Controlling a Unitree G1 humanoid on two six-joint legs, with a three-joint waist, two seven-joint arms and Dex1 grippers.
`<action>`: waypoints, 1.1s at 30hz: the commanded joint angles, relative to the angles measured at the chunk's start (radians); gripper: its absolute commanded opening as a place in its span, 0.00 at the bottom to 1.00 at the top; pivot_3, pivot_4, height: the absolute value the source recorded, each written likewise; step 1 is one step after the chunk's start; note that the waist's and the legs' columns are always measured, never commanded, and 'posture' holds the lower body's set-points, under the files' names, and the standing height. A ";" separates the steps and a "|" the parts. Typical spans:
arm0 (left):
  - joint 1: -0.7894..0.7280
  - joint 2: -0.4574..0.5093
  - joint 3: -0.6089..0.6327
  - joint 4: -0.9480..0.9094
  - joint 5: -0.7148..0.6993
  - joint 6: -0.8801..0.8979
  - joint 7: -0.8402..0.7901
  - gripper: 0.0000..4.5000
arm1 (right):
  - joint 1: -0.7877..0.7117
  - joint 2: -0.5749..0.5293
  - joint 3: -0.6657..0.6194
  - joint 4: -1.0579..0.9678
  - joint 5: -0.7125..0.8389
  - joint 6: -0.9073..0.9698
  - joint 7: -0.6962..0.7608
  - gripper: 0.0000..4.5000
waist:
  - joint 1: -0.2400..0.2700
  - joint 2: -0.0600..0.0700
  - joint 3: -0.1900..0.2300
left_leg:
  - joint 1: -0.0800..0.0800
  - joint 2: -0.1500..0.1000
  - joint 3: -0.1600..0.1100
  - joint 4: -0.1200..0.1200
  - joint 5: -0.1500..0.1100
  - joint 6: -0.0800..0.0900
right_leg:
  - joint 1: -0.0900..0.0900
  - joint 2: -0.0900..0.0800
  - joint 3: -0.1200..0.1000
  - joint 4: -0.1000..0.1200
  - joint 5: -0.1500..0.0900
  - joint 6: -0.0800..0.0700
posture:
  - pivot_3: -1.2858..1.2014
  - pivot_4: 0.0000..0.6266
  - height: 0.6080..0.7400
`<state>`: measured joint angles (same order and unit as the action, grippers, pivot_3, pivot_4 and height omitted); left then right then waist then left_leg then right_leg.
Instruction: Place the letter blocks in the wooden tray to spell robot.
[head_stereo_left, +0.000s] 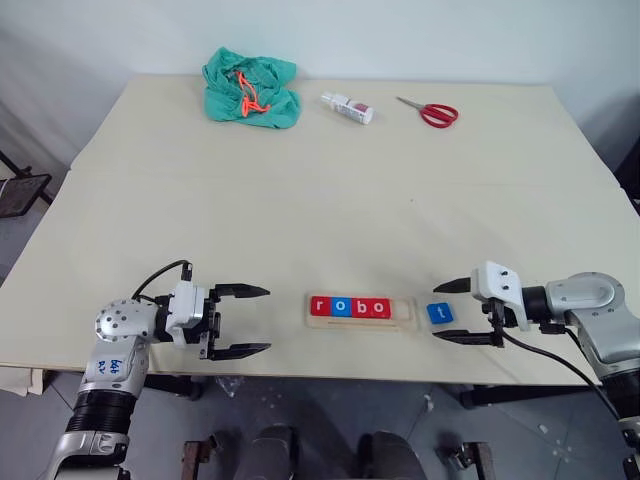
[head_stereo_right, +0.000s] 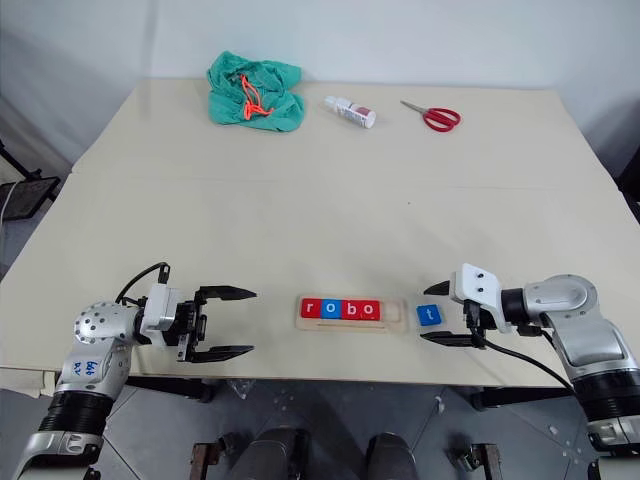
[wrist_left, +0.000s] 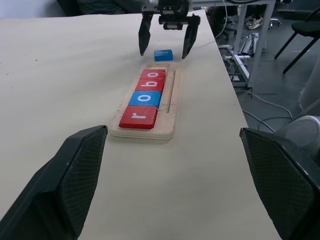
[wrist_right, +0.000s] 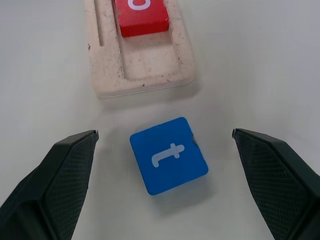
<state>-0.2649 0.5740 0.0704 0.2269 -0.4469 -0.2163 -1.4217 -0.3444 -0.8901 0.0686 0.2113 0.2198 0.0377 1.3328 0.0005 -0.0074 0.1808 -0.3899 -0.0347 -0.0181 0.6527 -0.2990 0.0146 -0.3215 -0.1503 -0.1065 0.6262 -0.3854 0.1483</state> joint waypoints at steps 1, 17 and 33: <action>-0.001 0.022 0.024 -0.037 -0.029 0.007 -0.002 1.00 | -0.012 0.006 -0.005 0.038 -0.014 -0.050 0.010 0.91 | -0.001 0.000 0.000 | 0.000 0.000 0.000 0.000 0.000 0.000 | 0.000 0.000 0.000 0.000 0.000 0.000 | 0.52 0.24 1.00; 0.006 0.024 0.022 -0.054 -0.029 0.013 0.012 1.00 | -0.042 0.066 -0.032 -0.195 0.110 0.253 -0.088 0.32 | -0.002 0.000 0.000 | 0.000 0.001 0.000 0.000 0.000 0.000 | 0.000 0.000 0.000 0.000 0.000 0.000 | 0.52 0.24 1.00; -0.014 0.019 0.017 -0.045 -0.027 0.011 0.014 1.00 | -0.015 0.057 0.048 -0.291 0.061 0.325 -0.116 0.32 | 0.010 0.000 0.000 | 0.000 0.000 0.000 0.000 0.000 0.000 | 0.000 0.000 0.001 0.000 0.000 0.000 | 0.52 0.24 1.00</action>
<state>-0.2705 0.5891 0.0728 0.2059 -0.4528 -0.2014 -1.4104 -0.3487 -0.8140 0.1147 -0.0880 0.2933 0.3965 1.2048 0.0108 -0.0074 0.1808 -0.3897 -0.0349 -0.0181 0.6529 -0.2993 0.0143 -0.3216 -0.1503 -0.1056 0.6262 -0.3854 0.1483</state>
